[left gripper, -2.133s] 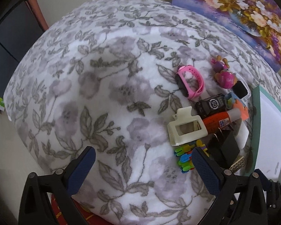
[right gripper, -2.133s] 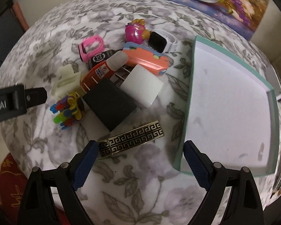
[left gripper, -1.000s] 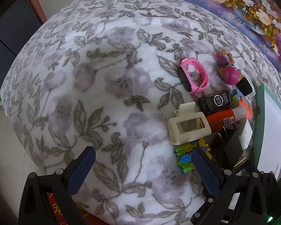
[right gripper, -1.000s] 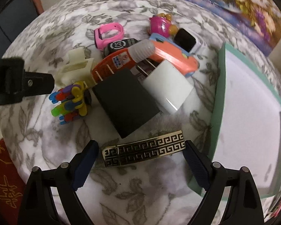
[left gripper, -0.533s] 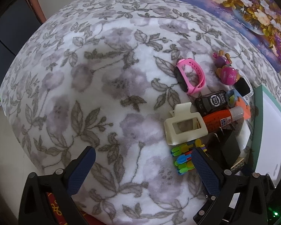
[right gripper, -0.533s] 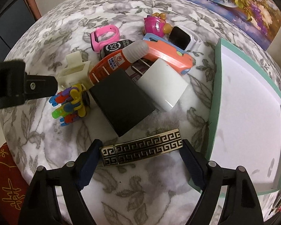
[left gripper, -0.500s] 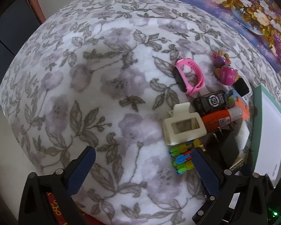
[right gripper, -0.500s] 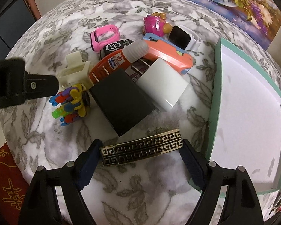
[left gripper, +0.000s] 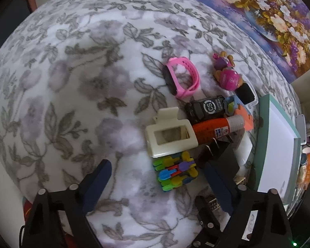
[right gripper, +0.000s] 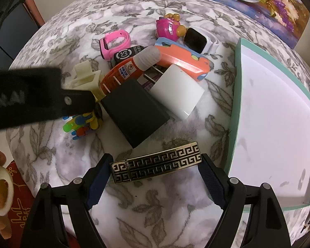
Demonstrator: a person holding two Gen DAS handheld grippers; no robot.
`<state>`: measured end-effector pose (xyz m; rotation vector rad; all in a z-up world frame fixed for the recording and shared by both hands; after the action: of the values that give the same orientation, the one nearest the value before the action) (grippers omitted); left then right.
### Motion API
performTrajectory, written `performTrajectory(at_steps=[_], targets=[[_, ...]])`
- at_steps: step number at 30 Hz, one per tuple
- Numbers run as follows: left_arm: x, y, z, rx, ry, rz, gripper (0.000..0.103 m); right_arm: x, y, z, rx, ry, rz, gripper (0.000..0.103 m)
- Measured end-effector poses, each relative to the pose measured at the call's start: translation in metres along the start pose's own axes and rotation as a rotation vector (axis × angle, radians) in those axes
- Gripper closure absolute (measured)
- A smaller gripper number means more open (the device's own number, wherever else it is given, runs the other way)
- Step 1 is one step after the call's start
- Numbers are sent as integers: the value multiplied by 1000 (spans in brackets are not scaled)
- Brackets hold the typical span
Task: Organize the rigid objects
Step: 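Grasp the multicolored toy clip with the left tool while the right tool holds the bar, then carry both held items into the teal-rimmed tray and open both tools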
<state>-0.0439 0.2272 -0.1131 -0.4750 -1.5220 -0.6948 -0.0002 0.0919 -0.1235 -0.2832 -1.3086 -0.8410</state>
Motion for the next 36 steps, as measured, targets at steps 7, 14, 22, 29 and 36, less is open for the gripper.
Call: performTrajectory(at_steps=[7,14,22,29,36], targets=[[-7,-1,-9,-42,19,6,21,-7,0,2,3,-3,9,18],[-21,-5,-20,-65,13,32,38,-13,-1,-2,-1,-7,15,18],[-16,-5,-26,-76,-25,19,51,-8,1,-6,-22,16,2,18],[16,-1,-10,-35,-90,-31,53,16,9,-12,-48,55,-73,18],[32,1,-5,-34,-96,-101,61,36,13,-27,-107,62,-130,18]])
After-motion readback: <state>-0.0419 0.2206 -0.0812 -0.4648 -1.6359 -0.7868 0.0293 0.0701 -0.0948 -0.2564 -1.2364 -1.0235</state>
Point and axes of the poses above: each gripper's, at about its wrist camera, not at the fingertips, and x roughly against the way its jaws point, z to its left, y to its top, the point moved 3 cm from there along -x, roughly the way its jaws point, and after that the axes turned 14 degrees about y, right-handed, at the moved point
